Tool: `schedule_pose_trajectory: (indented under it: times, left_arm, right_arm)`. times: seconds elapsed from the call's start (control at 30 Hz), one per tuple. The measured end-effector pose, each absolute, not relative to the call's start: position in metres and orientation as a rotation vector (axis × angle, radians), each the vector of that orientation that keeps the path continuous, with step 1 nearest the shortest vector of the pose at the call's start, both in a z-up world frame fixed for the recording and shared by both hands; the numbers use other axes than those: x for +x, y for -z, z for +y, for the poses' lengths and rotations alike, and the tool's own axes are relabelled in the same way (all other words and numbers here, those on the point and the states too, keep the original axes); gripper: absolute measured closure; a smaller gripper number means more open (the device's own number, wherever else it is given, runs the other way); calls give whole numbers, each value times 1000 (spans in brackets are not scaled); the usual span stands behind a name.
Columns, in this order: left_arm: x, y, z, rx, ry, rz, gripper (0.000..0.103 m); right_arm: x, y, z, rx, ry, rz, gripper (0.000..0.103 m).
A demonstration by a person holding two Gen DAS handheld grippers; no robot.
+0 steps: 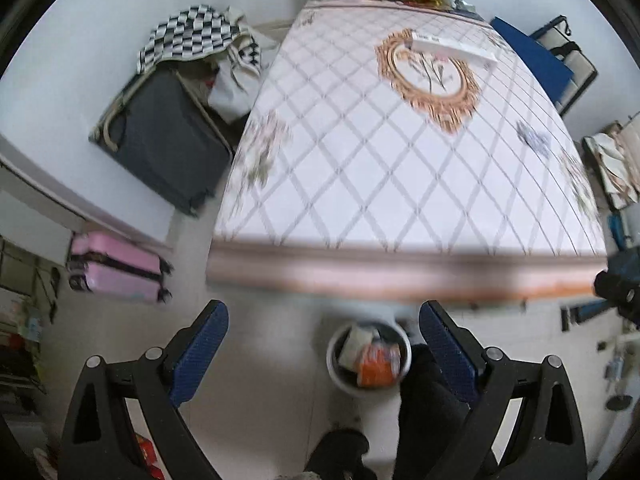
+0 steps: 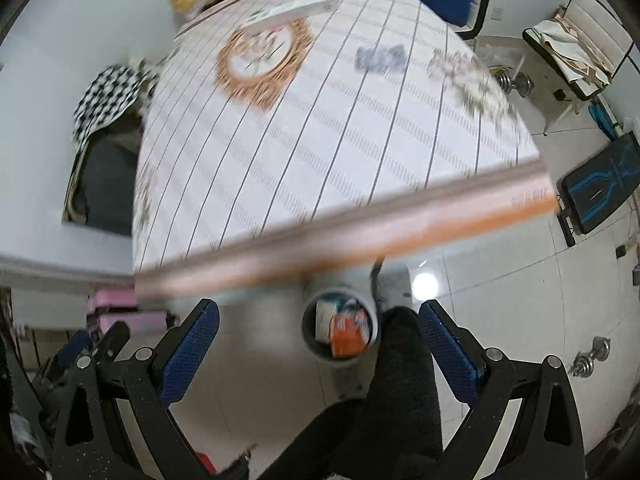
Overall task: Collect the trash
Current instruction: 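Grasp the long white box with the left tool while the right tool grasps the silver blister pack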
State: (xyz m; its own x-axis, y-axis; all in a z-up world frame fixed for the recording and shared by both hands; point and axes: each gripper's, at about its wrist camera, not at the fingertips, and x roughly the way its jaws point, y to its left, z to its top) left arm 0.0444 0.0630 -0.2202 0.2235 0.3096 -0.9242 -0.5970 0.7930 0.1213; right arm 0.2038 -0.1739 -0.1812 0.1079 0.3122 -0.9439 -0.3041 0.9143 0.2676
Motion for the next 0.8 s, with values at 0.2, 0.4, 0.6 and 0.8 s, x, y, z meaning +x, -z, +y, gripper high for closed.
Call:
schedule_pose_trajectory:
  times: [0.2,0.4,0.6,0.8]
  left_arm:
    - [151,254,90,-300,-691,1262,5]
    - [244,297,113,-314,-737,1363,5]
    - [282,324,136,-328,-780,1428,5]
    - [300,324,146,-293,-781,1451,5]
  right_arm:
    - [360,223,-156,14,-350,1417,2]
    - [485,292,-122,31,-272,1487,2]
    - [532,334,-90,-19,-240,1541,0]
    - [528,322,-69,-142,-253,1452,33]
